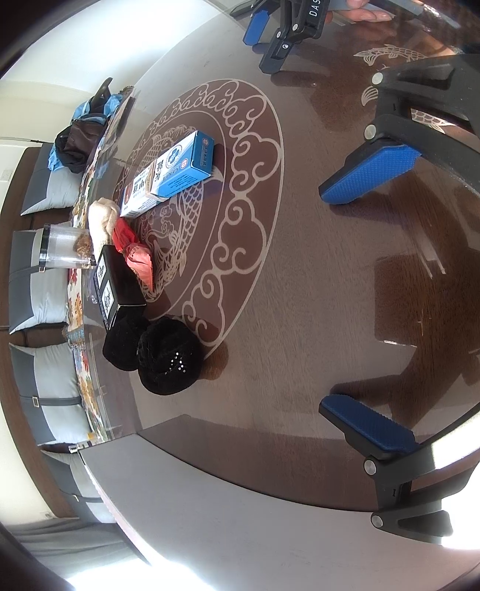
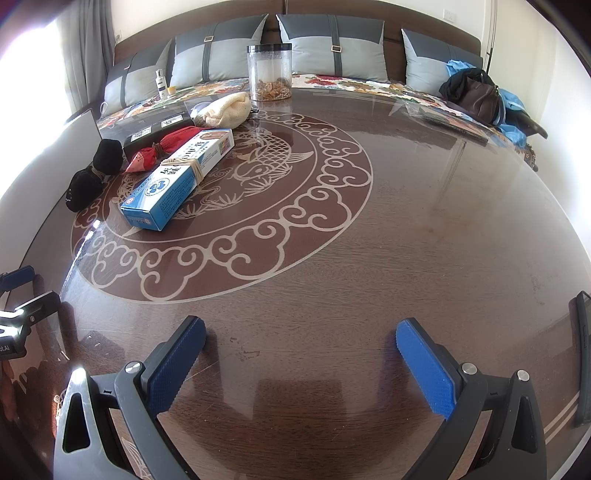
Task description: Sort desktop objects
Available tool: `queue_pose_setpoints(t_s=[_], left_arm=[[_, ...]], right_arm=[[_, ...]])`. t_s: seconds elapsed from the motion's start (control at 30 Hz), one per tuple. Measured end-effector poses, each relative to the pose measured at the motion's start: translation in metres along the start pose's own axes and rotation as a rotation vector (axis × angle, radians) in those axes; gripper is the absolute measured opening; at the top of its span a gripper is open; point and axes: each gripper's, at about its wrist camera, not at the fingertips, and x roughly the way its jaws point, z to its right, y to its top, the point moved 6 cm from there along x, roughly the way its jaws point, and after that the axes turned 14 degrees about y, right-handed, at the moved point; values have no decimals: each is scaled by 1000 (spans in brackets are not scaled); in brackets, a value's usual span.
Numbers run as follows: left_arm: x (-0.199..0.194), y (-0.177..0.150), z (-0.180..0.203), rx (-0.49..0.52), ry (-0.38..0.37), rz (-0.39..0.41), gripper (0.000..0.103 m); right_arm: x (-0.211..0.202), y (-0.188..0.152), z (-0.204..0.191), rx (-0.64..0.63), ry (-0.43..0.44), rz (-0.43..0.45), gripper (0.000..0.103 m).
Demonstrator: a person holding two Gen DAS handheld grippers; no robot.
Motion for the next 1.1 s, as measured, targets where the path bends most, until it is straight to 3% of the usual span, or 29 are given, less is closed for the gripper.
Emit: queue_pose_setpoints(t_s=[0.2,1.1], left_arm=[[8,6,-14,-57,31,7,103],[9,6,-14,-56,33,9,103]], right_arm=[[0,0,0,0,0,0,103],[0,0,0,0,0,0,103]])
